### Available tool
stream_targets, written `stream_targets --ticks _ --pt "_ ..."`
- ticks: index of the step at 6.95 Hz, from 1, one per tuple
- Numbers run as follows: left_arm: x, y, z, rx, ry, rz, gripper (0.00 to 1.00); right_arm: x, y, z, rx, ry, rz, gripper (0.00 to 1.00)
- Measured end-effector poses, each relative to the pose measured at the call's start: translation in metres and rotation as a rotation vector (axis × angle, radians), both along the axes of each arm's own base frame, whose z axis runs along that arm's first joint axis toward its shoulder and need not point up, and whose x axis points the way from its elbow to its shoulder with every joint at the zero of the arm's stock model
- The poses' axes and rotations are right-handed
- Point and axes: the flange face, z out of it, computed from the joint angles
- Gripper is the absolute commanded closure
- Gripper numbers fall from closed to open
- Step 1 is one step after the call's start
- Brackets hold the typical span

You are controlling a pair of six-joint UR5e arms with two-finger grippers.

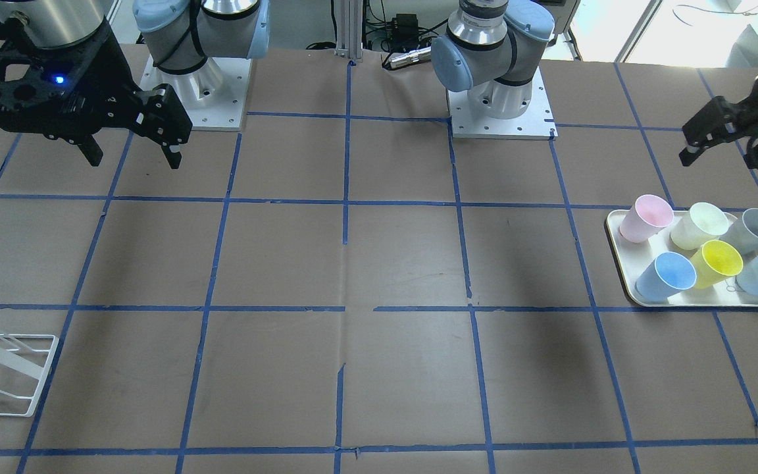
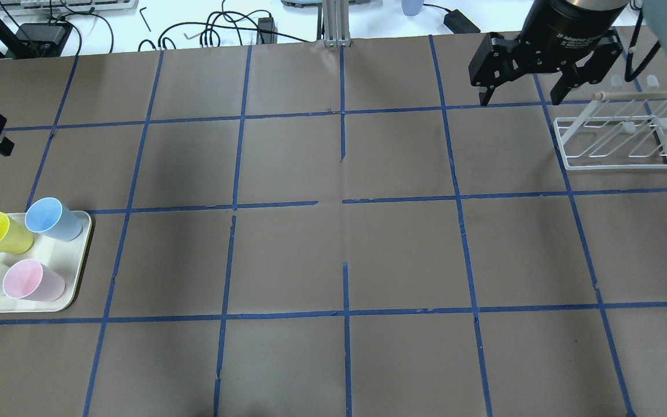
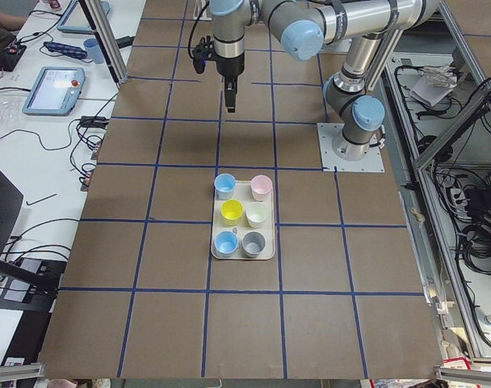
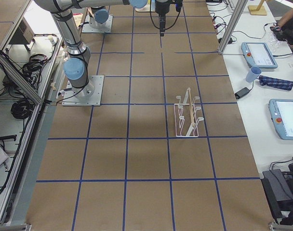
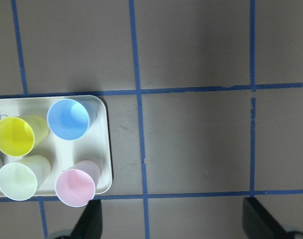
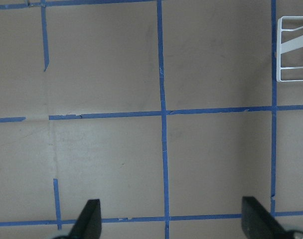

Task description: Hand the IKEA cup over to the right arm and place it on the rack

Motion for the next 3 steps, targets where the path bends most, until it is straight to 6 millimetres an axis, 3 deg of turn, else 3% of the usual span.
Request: stream_targets --ticks 3 --pt "0.135 0.017 -0.045 0.000 0.012 -0.039 0.00 0.000 0.000 0.000 0.000 -0.001 0.000 0.00"
